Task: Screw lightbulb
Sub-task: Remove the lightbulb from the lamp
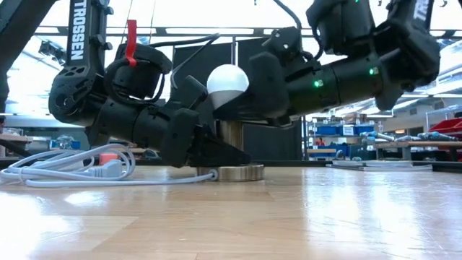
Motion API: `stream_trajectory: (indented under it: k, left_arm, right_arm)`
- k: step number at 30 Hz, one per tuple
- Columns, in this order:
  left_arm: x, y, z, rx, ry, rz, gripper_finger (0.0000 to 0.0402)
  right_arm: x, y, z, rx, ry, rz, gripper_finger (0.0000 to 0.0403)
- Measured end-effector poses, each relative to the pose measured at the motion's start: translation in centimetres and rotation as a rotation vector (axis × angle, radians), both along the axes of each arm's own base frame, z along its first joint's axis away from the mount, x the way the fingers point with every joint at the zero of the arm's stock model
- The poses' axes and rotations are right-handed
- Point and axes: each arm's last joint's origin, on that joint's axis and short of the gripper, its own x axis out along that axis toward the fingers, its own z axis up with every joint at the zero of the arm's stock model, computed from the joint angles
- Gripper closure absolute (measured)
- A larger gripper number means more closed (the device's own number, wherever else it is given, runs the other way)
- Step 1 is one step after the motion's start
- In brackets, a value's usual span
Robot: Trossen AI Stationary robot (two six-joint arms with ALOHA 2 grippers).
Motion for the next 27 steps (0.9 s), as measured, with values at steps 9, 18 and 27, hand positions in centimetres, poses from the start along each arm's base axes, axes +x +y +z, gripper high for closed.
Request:
stream_trajectory:
  k: [9, 18, 27]
  left_arm:
    - [-0.1, 0.0, 0.0, 0.017, 0.001, -0.006, 0.0213]
    - [0.3, 0.0, 0.3, -0.003, -0.02, -0.01, 0.0213]
    - [0.4, 0.0, 0.4, 0.01, -0.022, -0.015, 0.0213]
  right_arm:
    - [-0.6, -5.2, -0.4, -0.069, -0.036, 0.409, 0.0247]
    - [-0.4, -10.8, 0.2, 0.054, -0.084, 0.789, 0.0246]
    - [0.1, -11.3, 0.5, 0.079, -0.083, 0.762, 0.024]
